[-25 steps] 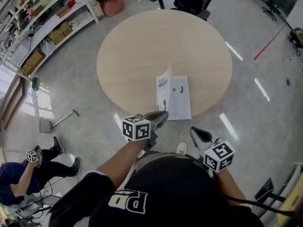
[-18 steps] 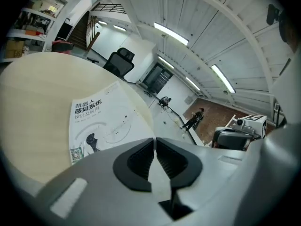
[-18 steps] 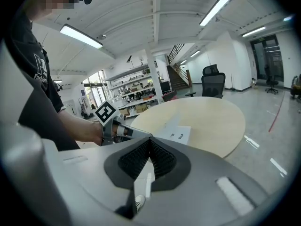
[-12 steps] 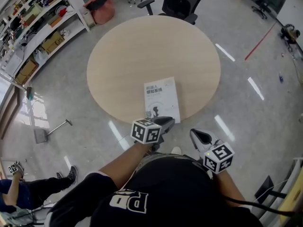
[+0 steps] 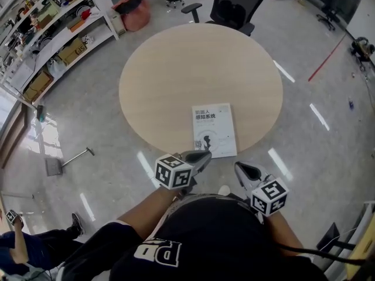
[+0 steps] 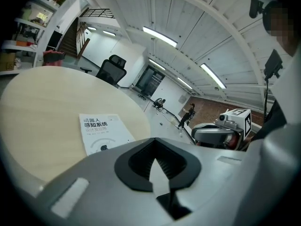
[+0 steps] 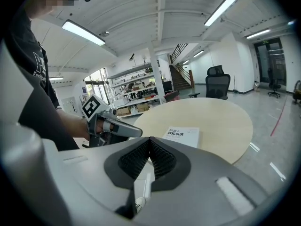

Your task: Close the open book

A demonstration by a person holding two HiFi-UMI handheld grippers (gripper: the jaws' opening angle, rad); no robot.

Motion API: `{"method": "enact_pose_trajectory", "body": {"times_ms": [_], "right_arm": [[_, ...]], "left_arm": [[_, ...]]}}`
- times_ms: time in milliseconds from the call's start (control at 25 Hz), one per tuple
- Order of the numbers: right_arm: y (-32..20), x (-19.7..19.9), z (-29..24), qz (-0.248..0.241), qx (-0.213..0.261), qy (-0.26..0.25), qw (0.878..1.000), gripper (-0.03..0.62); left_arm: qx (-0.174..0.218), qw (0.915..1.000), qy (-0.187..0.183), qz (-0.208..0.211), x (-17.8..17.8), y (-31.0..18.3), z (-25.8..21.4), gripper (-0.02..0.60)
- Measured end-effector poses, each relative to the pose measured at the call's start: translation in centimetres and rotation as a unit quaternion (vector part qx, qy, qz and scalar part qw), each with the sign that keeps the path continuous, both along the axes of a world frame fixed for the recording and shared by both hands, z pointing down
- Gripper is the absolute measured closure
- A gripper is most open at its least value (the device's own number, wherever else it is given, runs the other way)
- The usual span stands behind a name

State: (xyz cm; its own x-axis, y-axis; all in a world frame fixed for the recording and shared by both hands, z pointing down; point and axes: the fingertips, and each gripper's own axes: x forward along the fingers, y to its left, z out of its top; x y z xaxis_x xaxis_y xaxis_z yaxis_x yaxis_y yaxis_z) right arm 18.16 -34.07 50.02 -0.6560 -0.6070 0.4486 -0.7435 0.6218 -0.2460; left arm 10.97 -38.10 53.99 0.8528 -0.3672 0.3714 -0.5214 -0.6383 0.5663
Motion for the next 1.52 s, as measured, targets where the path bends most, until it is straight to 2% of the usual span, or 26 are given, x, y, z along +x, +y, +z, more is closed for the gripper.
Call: {"method": "enact_pose_trajectory", "body": {"times_ms": [320,440,640,800,920,1120,1520], "right_arm": [[0.1,-5.3,0.2,0.004,-0.012,-0.003,1.000,0.586],[0.5,-7.1,0.2,0.008,-0.021,-0.003,1.000,0.586],[1.7,-8.9,0.0,0.028,-0.014,-0.004,1.000,0.586],[4.1,-9.1,0.9,0.033,-0.023,0.008,0.999,0.586],[4.9,-8.2,1.6,0.039,-0.029,0.000,0.999,0.586],[4.8,-6.1,0.5,0.027,-0.009,-0.004,1.000,0.586],[8.5,1.2,-0.7,-0.031,0.009,-0.022,0.999,0.586]], "left_arm": [[0.039,0.9988,-0.009,-0.029,-7.5,1.8,-2.3,0.574],[0.043,0.9986,-0.006,-0.032,-9.5,2.7,-3.0,0.574],[0.036,0.9993,0.011,-0.004,-10.7,4.7,-3.1,0.574],[0.025,0.9994,-0.004,0.024,-10.8,5.9,-1.8,0.574],[0.027,0.9994,0.001,0.021,-10.3,6.5,-1.8,0.574],[0.040,0.9992,0.000,0.005,-7.7,7.6,-2.7,0.574],[0.054,0.9975,-0.003,-0.045,0.7,12.1,-5.1,0.574]]}}
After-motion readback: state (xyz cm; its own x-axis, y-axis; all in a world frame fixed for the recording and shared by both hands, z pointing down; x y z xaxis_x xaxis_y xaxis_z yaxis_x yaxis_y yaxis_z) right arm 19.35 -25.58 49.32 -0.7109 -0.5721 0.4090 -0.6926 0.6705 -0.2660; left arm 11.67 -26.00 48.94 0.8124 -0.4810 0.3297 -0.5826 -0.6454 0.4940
